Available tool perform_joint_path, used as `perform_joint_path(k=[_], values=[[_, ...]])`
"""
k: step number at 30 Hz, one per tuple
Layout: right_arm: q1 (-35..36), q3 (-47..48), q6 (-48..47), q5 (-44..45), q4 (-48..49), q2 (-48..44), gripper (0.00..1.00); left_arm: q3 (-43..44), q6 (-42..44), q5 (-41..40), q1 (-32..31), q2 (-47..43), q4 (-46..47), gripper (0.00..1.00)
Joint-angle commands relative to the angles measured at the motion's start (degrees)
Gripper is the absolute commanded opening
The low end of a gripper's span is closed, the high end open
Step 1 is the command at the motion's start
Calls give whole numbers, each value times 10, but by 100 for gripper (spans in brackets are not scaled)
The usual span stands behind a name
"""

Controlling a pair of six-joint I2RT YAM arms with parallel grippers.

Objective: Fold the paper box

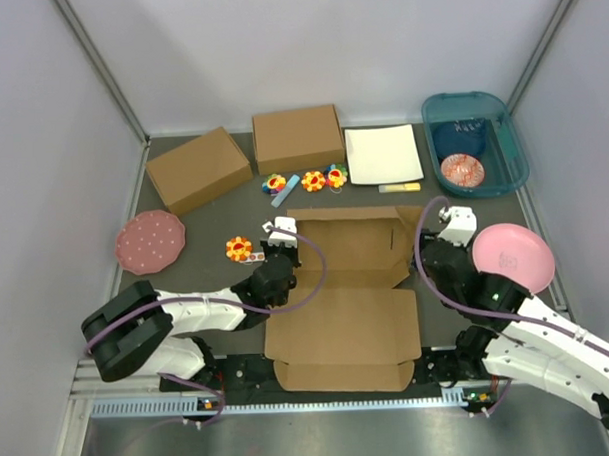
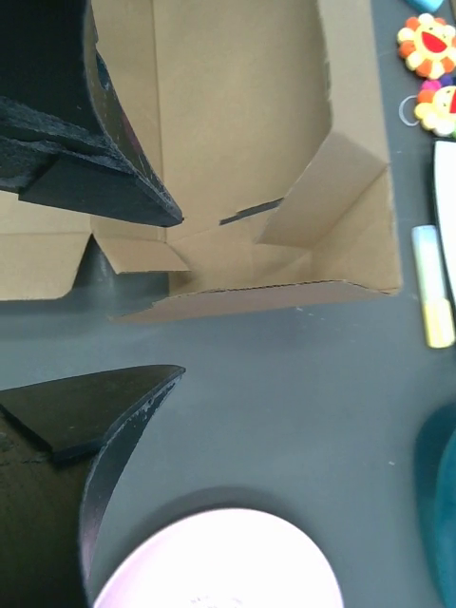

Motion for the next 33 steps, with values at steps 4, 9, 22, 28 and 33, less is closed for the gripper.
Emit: perform_joint_path(k=[4, 9, 22, 28, 33], values=[[-13, -43, 73, -26, 12, 9, 60, -5, -23, 21, -1, -13, -58, 0], [-46, -57, 47, -43, 63, 32, 60, -5, -18, 26, -1, -12, -62, 0], [-123, -79, 1, -190, 142, 57, 13, -30, -9, 31, -1, -26, -10, 0], [-123, -67, 5, -256, 128, 8, 0, -33, 10, 25, -2, -15, 37, 0], [-123, -41, 7, -303, 108, 13, 0, -28, 40, 4, -11, -9, 58, 0]])
